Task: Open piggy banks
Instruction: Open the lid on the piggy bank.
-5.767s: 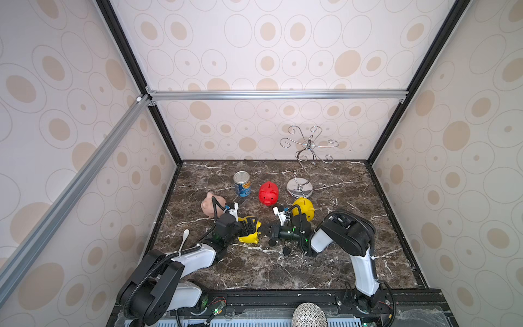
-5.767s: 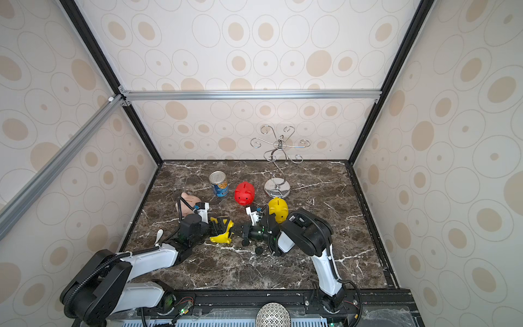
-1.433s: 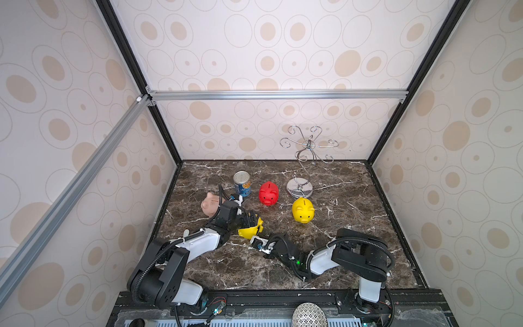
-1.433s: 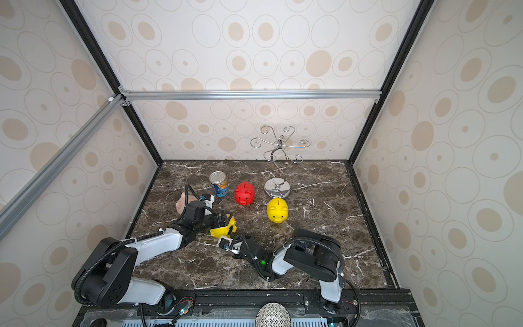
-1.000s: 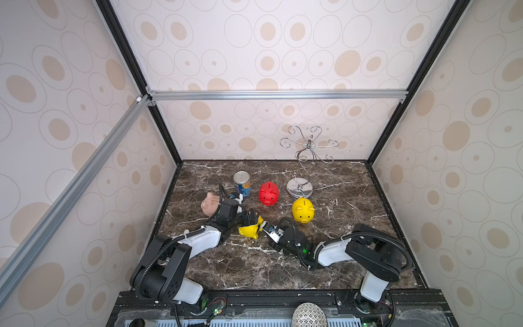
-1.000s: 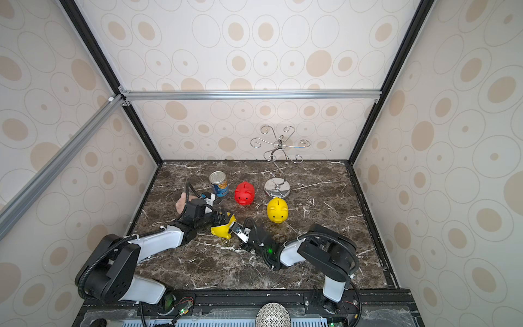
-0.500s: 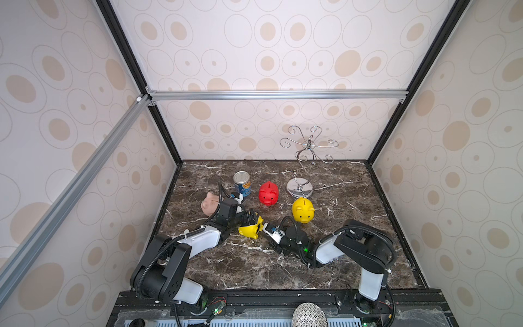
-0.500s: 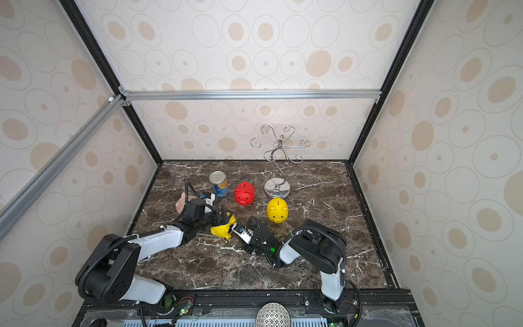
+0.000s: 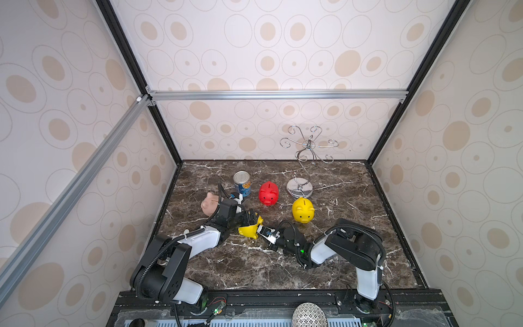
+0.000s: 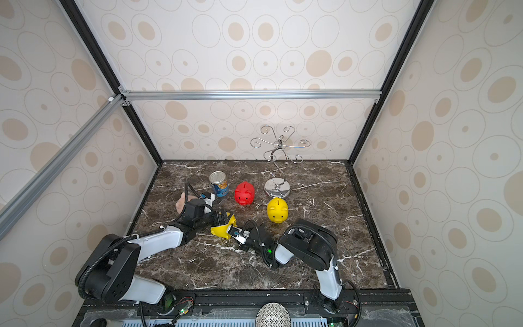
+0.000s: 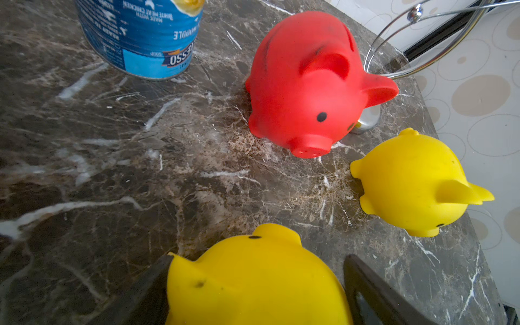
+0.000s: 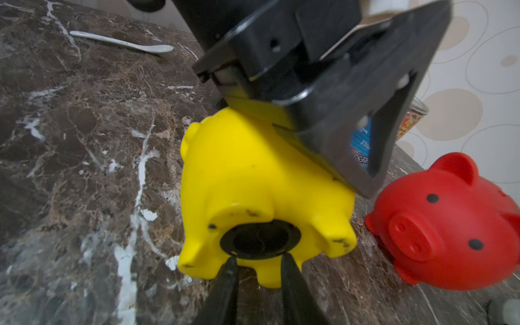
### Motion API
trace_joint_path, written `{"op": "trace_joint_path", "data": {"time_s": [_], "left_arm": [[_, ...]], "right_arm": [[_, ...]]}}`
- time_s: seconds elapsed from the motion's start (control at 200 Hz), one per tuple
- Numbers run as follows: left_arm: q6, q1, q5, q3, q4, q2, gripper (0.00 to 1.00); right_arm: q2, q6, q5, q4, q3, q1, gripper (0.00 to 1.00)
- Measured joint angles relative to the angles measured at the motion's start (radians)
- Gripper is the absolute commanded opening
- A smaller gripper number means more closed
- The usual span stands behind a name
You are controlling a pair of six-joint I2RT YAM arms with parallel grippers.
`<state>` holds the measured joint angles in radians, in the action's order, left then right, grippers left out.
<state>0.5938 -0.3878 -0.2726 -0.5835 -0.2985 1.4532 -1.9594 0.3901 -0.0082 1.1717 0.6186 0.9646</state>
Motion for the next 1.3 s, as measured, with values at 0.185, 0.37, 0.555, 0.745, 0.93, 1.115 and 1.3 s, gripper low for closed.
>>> {"op": "trace_joint_path", "data": {"time_s": [0.185, 0.37, 0.555, 0.745, 0.93, 1.115, 1.3], "left_arm": [[0.000, 0.001, -0.011, 0.006, -0.011, 0.000, 0.91], [-0.001, 0.003, -0.018, 0.012, -0.030, 0.001, 0.91], [-0.009, 0.008, -0.018, 0.017, -0.053, 0.006, 0.90], [-0.011, 0.012, -0.018, 0.018, -0.065, 0.009, 0.90], [-0.011, 0.012, -0.023, 0.018, -0.074, 0.014, 0.89], [-0.011, 0.011, -0.029, 0.018, -0.078, 0.016, 0.89], [-0.011, 0.013, -0.031, 0.018, -0.085, 0.021, 0.88]], "right_arm": [[-0.020, 0.001, -0.015, -0.021, 0.034, -0.002, 0.23], [-0.024, 0.000, -0.015, -0.038, 0.047, -0.005, 0.23], [-0.043, 0.001, -0.029, -0.045, 0.066, -0.016, 0.21], [-0.054, 0.001, -0.029, -0.033, 0.073, -0.018, 0.19], [-0.055, -0.003, -0.007, 0.005, 0.059, -0.016, 0.23], [-0.055, -0.003, 0.015, 0.016, 0.047, -0.015, 0.25], [-0.068, -0.004, 0.022, 0.010, 0.055, -0.016, 0.17]]}}
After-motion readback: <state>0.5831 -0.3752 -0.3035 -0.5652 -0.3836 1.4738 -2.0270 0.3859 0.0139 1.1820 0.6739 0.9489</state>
